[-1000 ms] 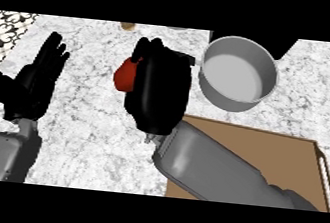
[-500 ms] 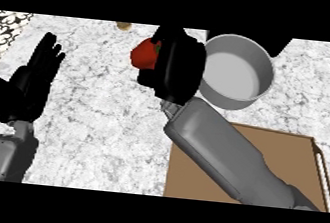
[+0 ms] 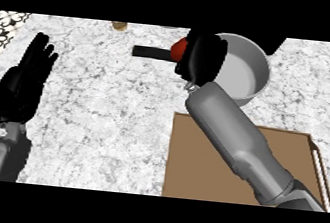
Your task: Pick the bell pepper from the tray and place it in the pot
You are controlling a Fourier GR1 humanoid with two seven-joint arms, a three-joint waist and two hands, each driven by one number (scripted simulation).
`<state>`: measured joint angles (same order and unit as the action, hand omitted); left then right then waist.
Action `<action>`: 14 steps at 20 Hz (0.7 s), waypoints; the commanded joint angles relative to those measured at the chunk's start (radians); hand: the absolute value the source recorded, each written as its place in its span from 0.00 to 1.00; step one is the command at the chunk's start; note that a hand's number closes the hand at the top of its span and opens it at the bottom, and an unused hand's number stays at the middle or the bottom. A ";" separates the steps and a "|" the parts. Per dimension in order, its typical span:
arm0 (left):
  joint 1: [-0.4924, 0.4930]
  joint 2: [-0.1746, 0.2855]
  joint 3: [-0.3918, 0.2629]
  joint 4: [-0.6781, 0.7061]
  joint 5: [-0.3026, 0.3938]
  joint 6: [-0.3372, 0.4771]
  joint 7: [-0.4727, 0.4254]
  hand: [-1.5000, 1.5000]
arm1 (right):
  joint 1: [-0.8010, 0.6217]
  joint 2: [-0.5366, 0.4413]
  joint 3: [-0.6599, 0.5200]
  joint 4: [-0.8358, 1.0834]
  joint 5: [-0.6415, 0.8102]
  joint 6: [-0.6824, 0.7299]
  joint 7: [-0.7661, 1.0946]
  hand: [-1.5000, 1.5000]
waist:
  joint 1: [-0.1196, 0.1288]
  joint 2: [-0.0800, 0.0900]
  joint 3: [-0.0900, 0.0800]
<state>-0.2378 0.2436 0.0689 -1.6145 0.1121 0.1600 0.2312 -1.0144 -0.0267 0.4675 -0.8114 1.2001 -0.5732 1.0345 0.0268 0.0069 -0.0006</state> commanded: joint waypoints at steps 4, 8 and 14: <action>0.020 -0.041 -0.021 0.027 -0.026 0.009 -0.047 0.50 | -0.018 0.026 -0.094 0.277 -0.020 -0.139 -0.060 1.00 | 0.005 0.005 0.000; 0.032 -0.036 -0.034 -0.061 -0.021 0.011 0.013 0.50 | 0.016 0.007 -0.218 0.305 -0.164 -0.193 -0.180 1.00 | 0.013 0.006 0.002; -0.008 -0.032 -0.016 0.000 -0.012 -0.009 -0.023 0.50 | 0.019 0.026 -0.325 0.322 -0.416 -0.193 -0.451 0.00 | 0.041 0.019 0.003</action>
<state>-0.2461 0.2207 0.0604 -1.6172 0.1003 0.1583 0.2249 -1.0066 -0.0060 0.1946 -0.5150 0.9168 -0.7402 0.7233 0.0461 0.0175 0.0016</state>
